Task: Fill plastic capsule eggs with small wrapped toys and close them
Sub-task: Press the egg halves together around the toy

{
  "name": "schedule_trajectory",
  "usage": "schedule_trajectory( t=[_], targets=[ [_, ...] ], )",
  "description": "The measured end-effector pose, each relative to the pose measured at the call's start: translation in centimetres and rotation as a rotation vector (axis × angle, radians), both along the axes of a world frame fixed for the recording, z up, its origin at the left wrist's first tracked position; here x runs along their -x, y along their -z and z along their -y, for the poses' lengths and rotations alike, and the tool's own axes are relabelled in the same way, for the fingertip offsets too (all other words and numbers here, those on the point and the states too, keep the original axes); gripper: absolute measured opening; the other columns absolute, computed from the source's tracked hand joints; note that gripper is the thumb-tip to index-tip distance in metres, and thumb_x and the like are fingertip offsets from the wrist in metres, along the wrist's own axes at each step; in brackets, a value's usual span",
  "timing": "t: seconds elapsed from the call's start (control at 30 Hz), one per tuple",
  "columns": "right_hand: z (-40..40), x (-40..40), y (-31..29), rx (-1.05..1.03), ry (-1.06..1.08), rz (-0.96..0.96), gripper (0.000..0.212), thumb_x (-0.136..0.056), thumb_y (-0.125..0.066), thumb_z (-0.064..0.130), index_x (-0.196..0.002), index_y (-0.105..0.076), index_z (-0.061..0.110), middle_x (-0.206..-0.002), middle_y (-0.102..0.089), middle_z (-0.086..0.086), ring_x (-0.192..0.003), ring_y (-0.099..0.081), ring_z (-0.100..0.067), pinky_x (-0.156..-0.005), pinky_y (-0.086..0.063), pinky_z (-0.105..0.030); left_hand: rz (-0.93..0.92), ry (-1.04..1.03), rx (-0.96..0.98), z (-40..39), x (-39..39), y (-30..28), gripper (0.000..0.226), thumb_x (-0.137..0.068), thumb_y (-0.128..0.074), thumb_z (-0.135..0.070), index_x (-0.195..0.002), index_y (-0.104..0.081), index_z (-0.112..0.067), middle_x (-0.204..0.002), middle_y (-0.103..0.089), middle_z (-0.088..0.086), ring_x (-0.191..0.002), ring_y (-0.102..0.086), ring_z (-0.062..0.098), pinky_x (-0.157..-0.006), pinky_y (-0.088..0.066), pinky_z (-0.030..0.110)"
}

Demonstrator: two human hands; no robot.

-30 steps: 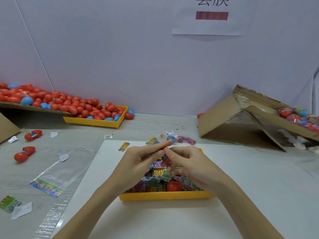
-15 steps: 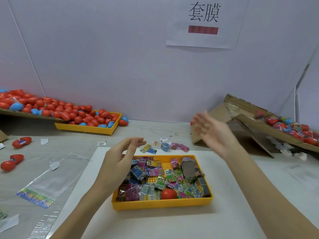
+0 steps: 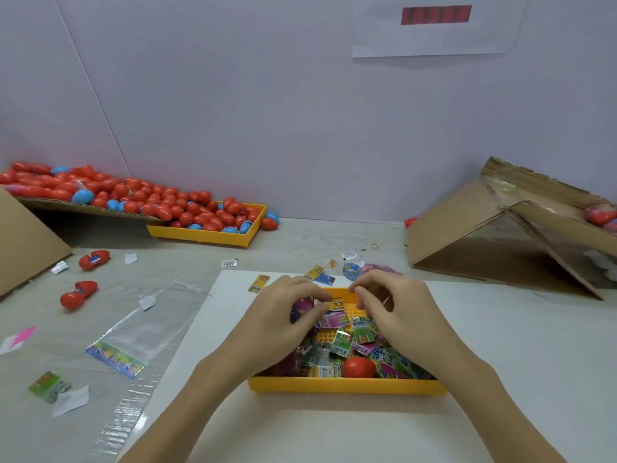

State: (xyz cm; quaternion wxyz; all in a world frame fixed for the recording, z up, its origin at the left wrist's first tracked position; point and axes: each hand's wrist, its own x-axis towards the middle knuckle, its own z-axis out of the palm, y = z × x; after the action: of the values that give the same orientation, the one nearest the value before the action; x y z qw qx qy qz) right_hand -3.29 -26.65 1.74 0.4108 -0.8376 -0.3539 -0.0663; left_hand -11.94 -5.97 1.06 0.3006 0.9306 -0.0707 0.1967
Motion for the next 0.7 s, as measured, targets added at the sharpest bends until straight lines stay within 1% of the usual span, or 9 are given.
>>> schedule_trajectory(
  t=[0.1,0.17,0.2,0.27,0.3,0.37,0.5,0.6,0.7],
  targets=[
    [-0.4,0.3,0.3,0.087,-0.036,0.048,0.009,-0.101,-0.065,0.024,-0.101,-0.074,0.024,-0.087,-0.067,0.016,-0.084,-0.062,-0.003,-0.076,-0.051,-0.021,-0.029,-0.180,0.322,-1.3,-1.7,-0.7,0.015,-0.101,-0.064,-0.029,-0.110,-0.076,-0.031,-0.103,-0.072,-0.021,-0.097,-0.063,-0.004,-0.076,-0.052,0.011],
    [-0.5,0.5,0.5,0.124,-0.064,0.057,0.009,-0.100,-0.066,0.028,-0.102,-0.075,0.025,-0.090,-0.067,0.016,-0.086,-0.061,-0.002,-0.077,-0.050,-0.019,-0.041,-0.339,0.354,-3.3,-3.8,-0.9,0.018,-0.103,-0.061,-0.025,-0.115,-0.073,-0.025,-0.110,-0.071,-0.017,-0.093,-0.062,-0.003,-0.070,-0.050,0.011],
    [-0.6,0.6,0.5,0.138,-0.078,0.053,0.009,-0.100,-0.067,0.031,-0.101,-0.075,0.027,-0.089,-0.067,0.017,-0.086,-0.060,-0.002,-0.076,-0.049,-0.017,-0.050,-0.415,0.306,-4.6,-4.9,-1.0,0.021,-0.104,-0.059,-0.022,-0.121,-0.071,-0.019,-0.116,-0.070,-0.010,-0.094,-0.063,0.001,-0.071,-0.051,0.016],
    [-0.7,0.9,0.4,0.169,-0.100,0.035,0.011,-0.099,-0.066,0.038,-0.097,-0.073,0.030,-0.086,-0.066,0.018,-0.087,-0.060,-0.001,-0.074,-0.046,-0.015,-0.093,-0.542,0.124,-7.5,-7.4,-1.4,0.029,-0.105,-0.056,-0.018,-0.131,-0.064,-0.009,-0.126,-0.066,0.008,-0.108,-0.062,0.021,-0.086,-0.052,0.033],
    [-0.7,1.0,0.4,0.180,-0.108,0.030,0.013,-0.099,-0.065,0.041,-0.095,-0.073,0.031,-0.084,-0.066,0.018,-0.087,-0.060,0.000,-0.073,-0.046,-0.015,-0.122,-0.597,0.021,-9.0,-8.5,-1.5,0.031,-0.106,-0.054,-0.017,-0.133,-0.062,-0.005,-0.129,-0.064,0.015,-0.117,-0.058,0.029,-0.095,-0.048,0.039],
    [-0.8,1.1,0.5,0.186,-0.115,0.028,0.017,-0.100,-0.063,0.042,-0.094,-0.072,0.029,-0.083,-0.066,0.018,-0.086,-0.059,0.000,-0.072,-0.046,-0.015,-0.188,-0.706,-0.140,-12.1,-10.5,-1.6,0.031,-0.107,-0.050,-0.015,-0.132,-0.060,0.000,-0.133,-0.058,0.023,-0.125,-0.049,0.039,-0.103,-0.039,0.045],
    [-0.8,0.9,0.6,0.166,-0.112,0.036,0.019,-0.102,-0.061,0.040,-0.094,-0.072,0.028,-0.082,-0.066,0.016,-0.084,-0.059,-0.001,-0.071,-0.045,-0.015,-0.338,-0.801,-0.302,-15.9,-12.5,-1.1,0.034,-0.105,-0.047,-0.017,-0.132,-0.059,0.001,-0.139,-0.053,0.024,-0.130,-0.044,0.043,-0.104,-0.040,0.048],
    [-0.7,0.7,0.6,0.134,-0.104,0.049,0.019,-0.102,-0.061,0.040,-0.094,-0.073,0.028,-0.082,-0.066,0.015,-0.087,-0.059,-0.002,-0.073,-0.046,-0.018,-0.261,-0.830,-0.288,-17.1,-13.5,-0.9,0.042,-0.098,-0.052,-0.017,-0.137,-0.055,-0.001,-0.141,-0.050,0.024,-0.132,-0.042,0.042,-0.108,-0.037,0.047],
    [-0.7,0.7,0.6,0.107,-0.098,0.055,0.018,-0.101,-0.060,0.040,-0.093,-0.072,0.029,-0.081,-0.065,0.017,-0.091,-0.058,-0.001,-0.074,-0.046,-0.016,-0.319,-0.865,-0.331,-18.0,-13.9,-0.8,0.040,-0.100,-0.051,-0.022,-0.135,-0.060,-0.006,-0.141,-0.054,0.022,-0.130,-0.047,0.042,-0.108,-0.037,0.043]
  ],
)
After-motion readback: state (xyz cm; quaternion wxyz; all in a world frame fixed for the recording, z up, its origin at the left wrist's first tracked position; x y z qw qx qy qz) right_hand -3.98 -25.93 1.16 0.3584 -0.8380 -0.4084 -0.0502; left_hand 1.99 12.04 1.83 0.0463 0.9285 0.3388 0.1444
